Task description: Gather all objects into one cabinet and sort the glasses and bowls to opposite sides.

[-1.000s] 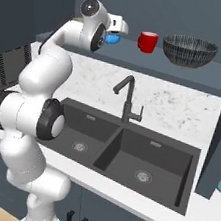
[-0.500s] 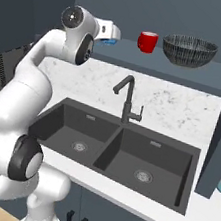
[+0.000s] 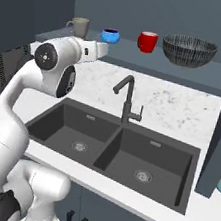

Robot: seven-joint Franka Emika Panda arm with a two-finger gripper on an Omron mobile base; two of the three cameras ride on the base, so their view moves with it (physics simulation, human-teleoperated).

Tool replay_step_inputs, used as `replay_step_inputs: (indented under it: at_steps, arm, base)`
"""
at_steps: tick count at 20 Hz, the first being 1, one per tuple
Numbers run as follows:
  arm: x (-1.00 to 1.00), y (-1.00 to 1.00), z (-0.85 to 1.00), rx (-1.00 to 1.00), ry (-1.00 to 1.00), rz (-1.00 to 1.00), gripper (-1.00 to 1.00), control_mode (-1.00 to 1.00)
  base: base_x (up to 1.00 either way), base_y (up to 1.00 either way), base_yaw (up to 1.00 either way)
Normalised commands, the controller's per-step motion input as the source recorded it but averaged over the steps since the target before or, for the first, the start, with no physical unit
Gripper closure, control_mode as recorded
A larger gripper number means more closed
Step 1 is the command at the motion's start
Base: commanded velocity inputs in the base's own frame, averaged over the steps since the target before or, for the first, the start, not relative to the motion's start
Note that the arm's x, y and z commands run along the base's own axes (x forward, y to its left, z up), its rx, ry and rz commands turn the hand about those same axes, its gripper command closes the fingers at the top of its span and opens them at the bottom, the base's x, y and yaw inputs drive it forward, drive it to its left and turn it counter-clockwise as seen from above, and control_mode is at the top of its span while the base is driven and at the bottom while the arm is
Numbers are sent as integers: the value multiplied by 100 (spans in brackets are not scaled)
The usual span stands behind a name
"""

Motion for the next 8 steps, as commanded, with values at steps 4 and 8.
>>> replay_step_inputs:
  at_steps: [4,8]
  arm:
    - [-100,-10,-20,-3,-4,0,-100,-100]
    - [-29,0,-8,-2,3,3,-100,-100]
  base:
    - [0,0,0]
    - [0,0,0]
